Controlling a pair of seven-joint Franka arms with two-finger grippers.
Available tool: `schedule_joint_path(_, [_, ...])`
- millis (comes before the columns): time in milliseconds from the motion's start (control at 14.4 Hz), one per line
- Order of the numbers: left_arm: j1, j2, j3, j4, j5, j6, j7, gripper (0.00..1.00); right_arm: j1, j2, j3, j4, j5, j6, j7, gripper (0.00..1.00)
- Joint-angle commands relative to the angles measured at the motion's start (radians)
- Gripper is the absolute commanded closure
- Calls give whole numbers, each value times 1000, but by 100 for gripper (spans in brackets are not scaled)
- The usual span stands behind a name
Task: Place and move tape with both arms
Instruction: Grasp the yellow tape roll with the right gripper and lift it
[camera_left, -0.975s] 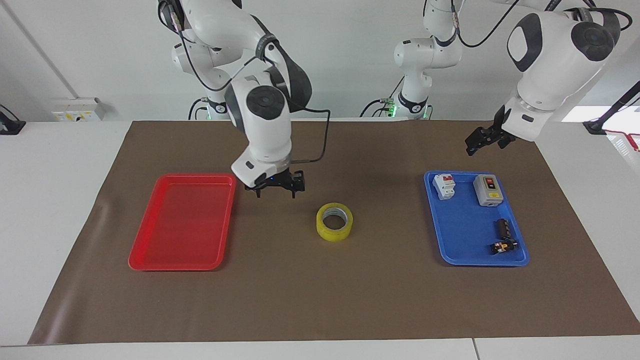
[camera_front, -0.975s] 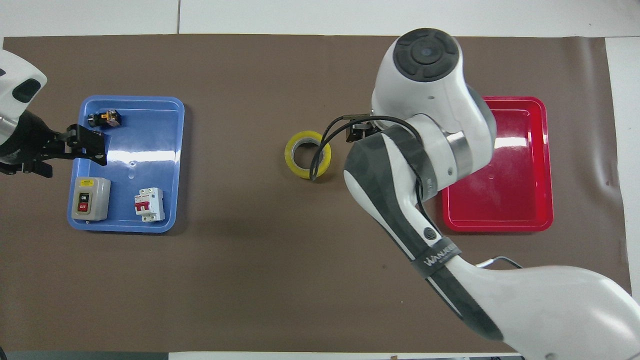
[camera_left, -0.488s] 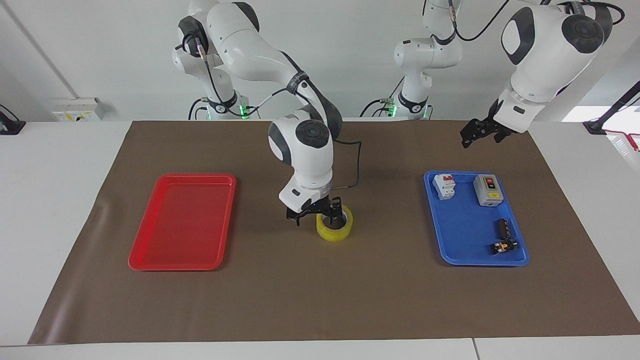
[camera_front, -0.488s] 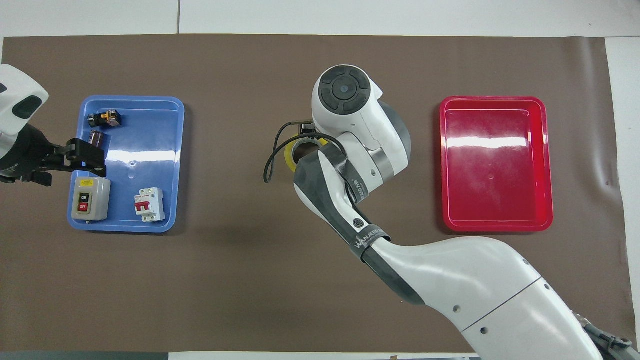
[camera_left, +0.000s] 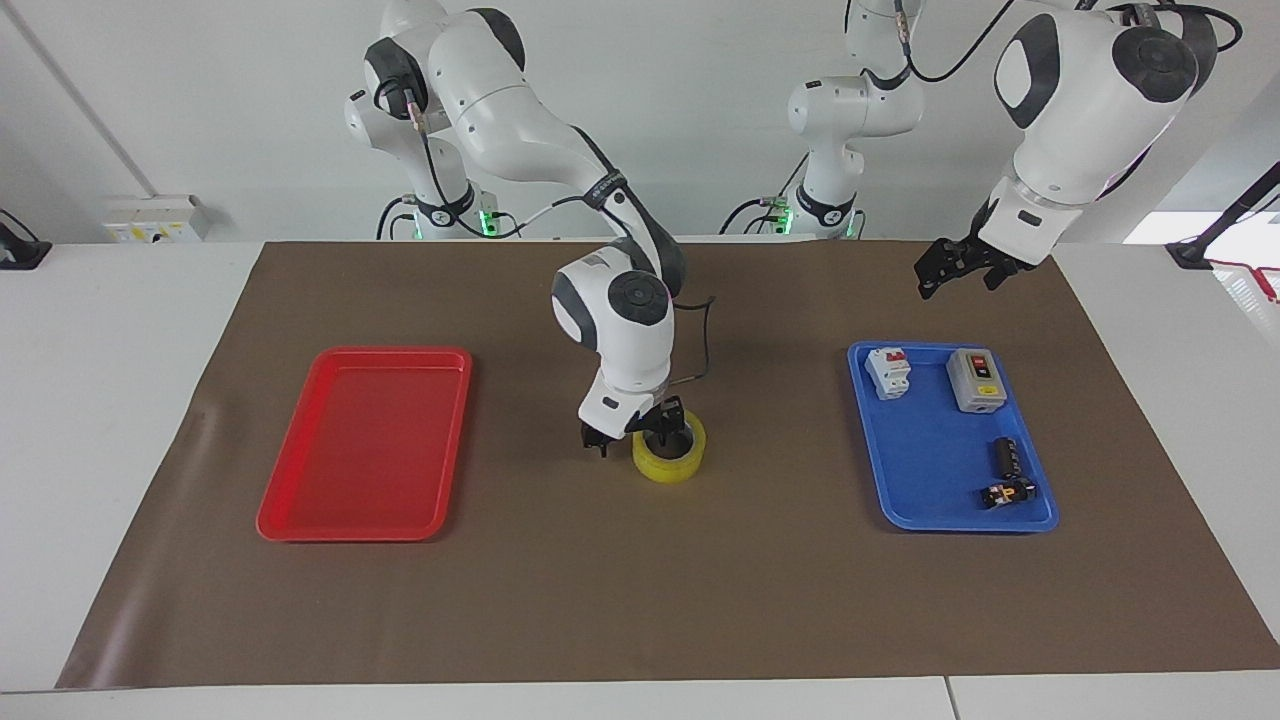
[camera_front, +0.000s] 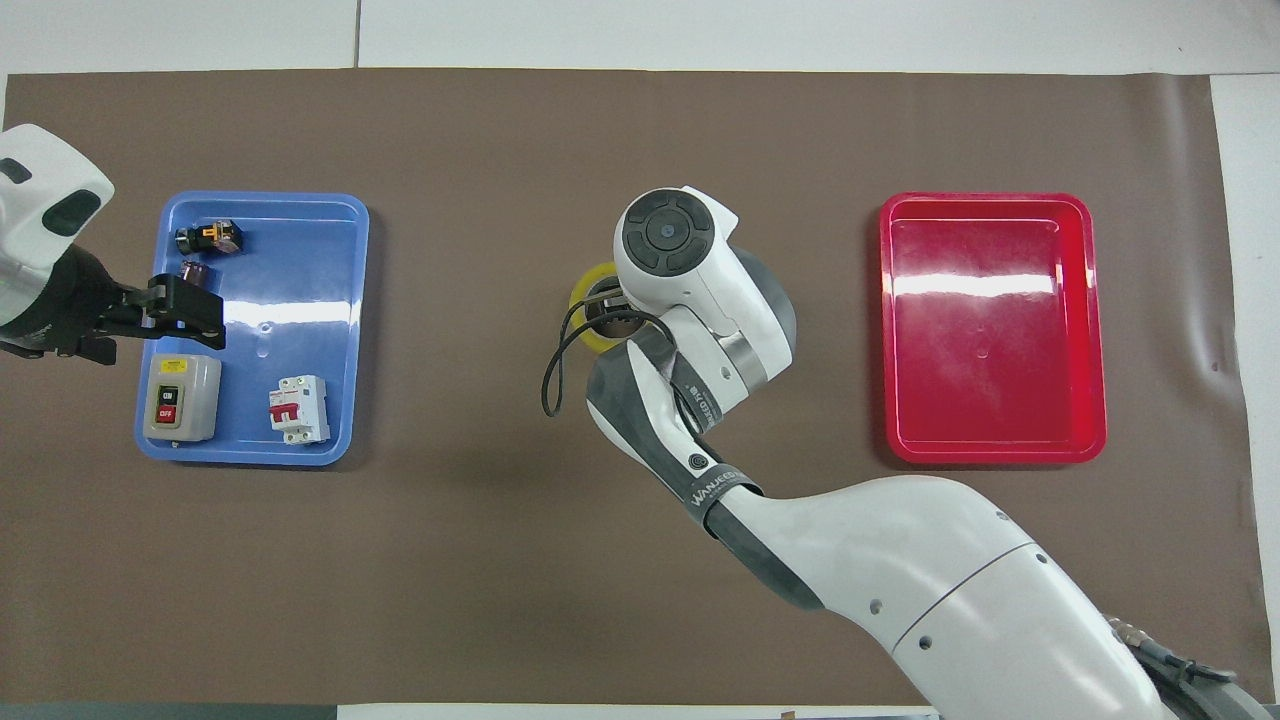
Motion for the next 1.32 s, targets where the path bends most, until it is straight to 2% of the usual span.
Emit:
schedule_joint_path(0, [13, -13, -9, -17, 11, 32, 13, 0, -8, -22, 4, -68, -10, 87, -45, 0])
schedule_joint_path(139, [16, -17, -5, -17, 11, 36, 12, 0, -3, -14, 4, -67, -11, 97, -46, 0])
schedule_joint_path(209, [17, -17, -2, -14, 9, 36, 15, 0, -3, -14, 4, -66, -11, 97, -46, 6])
schedule_joint_path(279, [19, -17, -1, -8, 9, 35, 16, 0, -3, -14, 4, -66, -11, 98, -51, 24])
schedule_joint_path(418, [46, -17, -1, -7, 9, 33, 16, 0, -13, -13, 6, -70, -1, 95, -68, 87])
schedule_joint_path(488, [46, -17, -1, -7, 9, 35, 16, 0, -5, -13, 6, -78, 4, 98, -65, 100])
schedule_joint_path(766, [43, -15, -1, -5, 11, 36, 13, 0, -3, -17, 4, -69, 3, 85, -28, 100])
schedule_joint_path(905, [42, -18, -1, -11, 11, 35, 16, 0, -32, -25, 0, -20, 3, 14, -28, 100])
schedule_joint_path(1045, [37, -18, -1, -11, 11, 33, 16, 0, -100, -77, -2, 32, -11, -116, -38, 100])
schedule_joint_path(1254, [39, -27, -1, -8, 11, 32, 12, 0, -230, -192, -2, 13, -10, -223, -191, 100])
